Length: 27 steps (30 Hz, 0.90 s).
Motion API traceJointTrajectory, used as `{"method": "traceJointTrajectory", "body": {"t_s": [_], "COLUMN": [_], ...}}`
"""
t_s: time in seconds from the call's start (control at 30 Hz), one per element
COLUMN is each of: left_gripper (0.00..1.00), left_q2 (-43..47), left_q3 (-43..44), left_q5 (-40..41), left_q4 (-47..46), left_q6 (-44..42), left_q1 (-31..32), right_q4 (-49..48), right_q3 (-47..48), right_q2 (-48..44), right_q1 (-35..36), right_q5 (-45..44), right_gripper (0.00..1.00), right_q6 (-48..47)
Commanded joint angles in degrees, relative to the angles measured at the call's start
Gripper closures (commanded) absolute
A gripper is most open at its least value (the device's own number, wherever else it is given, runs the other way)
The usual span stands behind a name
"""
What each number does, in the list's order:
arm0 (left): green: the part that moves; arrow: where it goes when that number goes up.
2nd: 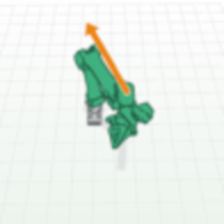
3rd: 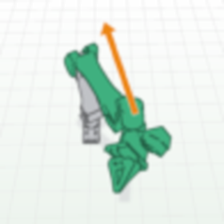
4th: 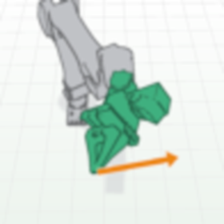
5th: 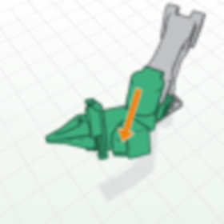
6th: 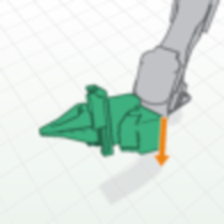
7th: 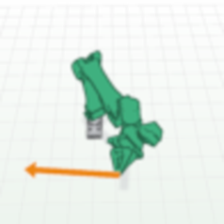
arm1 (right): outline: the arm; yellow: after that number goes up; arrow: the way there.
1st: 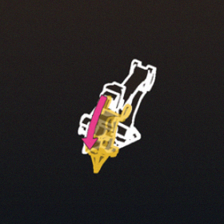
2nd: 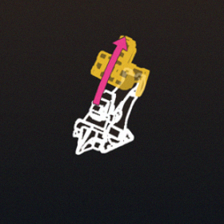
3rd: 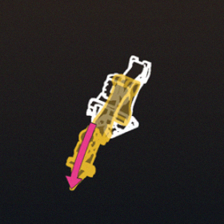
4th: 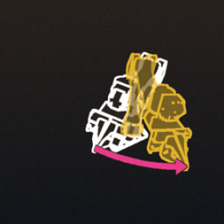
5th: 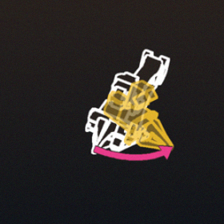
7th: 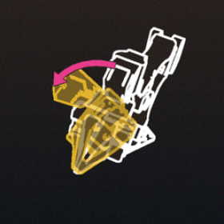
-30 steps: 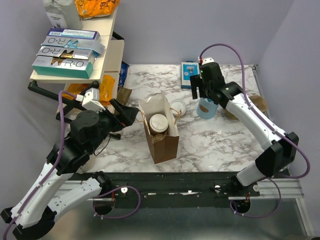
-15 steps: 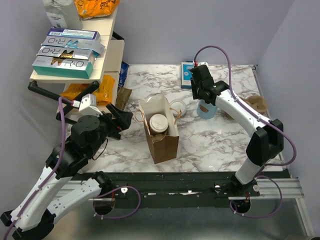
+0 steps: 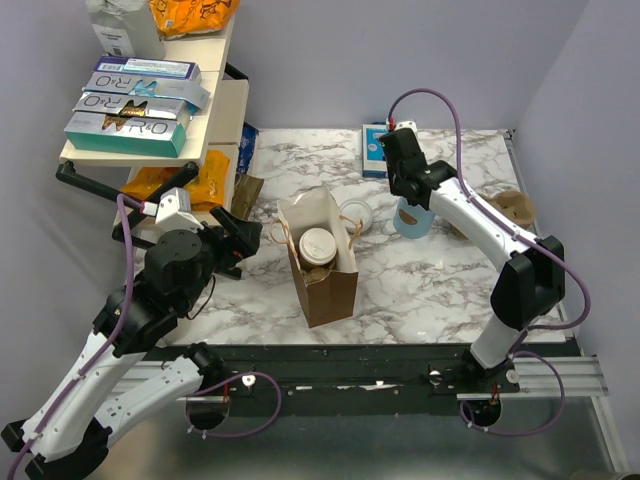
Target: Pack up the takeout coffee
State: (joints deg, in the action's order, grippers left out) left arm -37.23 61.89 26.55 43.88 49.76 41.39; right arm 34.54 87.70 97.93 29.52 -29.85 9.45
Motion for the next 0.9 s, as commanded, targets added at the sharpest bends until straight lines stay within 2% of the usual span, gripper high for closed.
{"method": "traceJointTrajectory", "body": {"t_s": [0.0,0.17,0.5,0.63,0.77,0.87], "left_gripper": [0.01,0.01,0.01,0.01,0.01,0.01], "left_q2": [0.3,0.6,0.3,0.2,0.0,0.1], "left_q3": [-0.9,-1.4,-1.9,-1.7,-1.7,-2.0], "left_q5": [1.9,1.4,1.3,0.7,0.1,-0.4], "left_q4": [0.0,-0.6,-1.5,-1.8,-1.9,-2.0], "left_q6": [0.0,0.2,0.5,0.3,0.0,0.2], "left_q1": [0.2,0.2,0.2,0.2,0.2,0.2], "right_q4": [-1.4,-0.3,2.0,2.5,4.0,2.1], "right_q3": [-0.2,-1.0,-1.7,0.8,6.3,6.1], "right_q2": [-2.0,-4.1,-12.2,-16.3,-23.6,-28.8], "right_q1": [-0.2,-0.2,-0.2,-0.2,-0.2,-0.2], "right_q5": [-1.8,-3.5,-6.9,-8.3,-2.5,6.7], "right_gripper": [0.89,0.94,0.94,0.94,0.94,0.94], "right_q6": [-0.1,-0.8,-3.3,-4.9,-6.3,-6.9]}}
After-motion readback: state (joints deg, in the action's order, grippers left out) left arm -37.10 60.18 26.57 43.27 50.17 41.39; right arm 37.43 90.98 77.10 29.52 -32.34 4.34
